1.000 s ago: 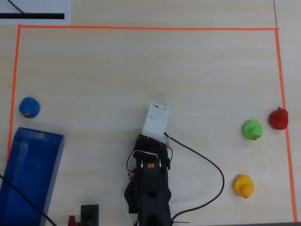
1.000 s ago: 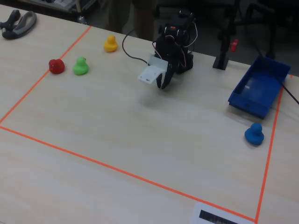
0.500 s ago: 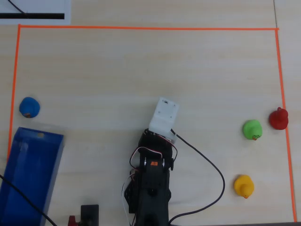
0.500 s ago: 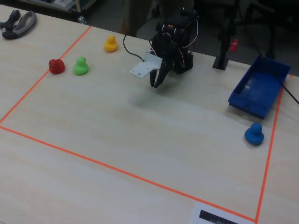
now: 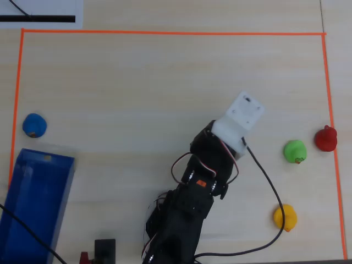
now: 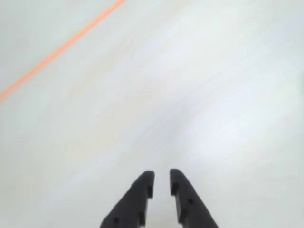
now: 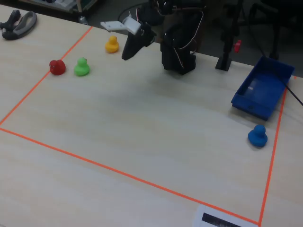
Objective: Grasp red duck and put it into box.
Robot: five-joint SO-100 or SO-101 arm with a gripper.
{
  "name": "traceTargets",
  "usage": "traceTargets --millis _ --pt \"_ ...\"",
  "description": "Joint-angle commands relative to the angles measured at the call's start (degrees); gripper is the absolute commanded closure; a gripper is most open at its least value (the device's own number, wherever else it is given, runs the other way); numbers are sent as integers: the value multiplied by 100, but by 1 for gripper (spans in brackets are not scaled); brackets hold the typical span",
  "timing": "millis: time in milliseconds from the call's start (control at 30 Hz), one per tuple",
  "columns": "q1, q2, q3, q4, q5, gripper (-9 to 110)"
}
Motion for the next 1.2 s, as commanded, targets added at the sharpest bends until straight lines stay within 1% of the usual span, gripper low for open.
traceTargets --millis 0,133,267,300,533,700,833,1067,1167 --pt "800 -633 -712 -439 -229 98" --pt "1687 -932 -1063 -1037 -352 96" --pt "2399 -1529 -1934 -712 -492 84" --pt "2549 -1679 -2092 -747 -545 80" --pt "3270 -2971 -2962 -1521 -563 72" --pt "3542 -3683 -3375 -2074 -492 68" --pt "3604 -4289 -3858 -2391 -387 68" --pt "3718 -5396 -4342 -3190 -633 67" --pt "3735 -5827 -4676 -3094 -703 64"
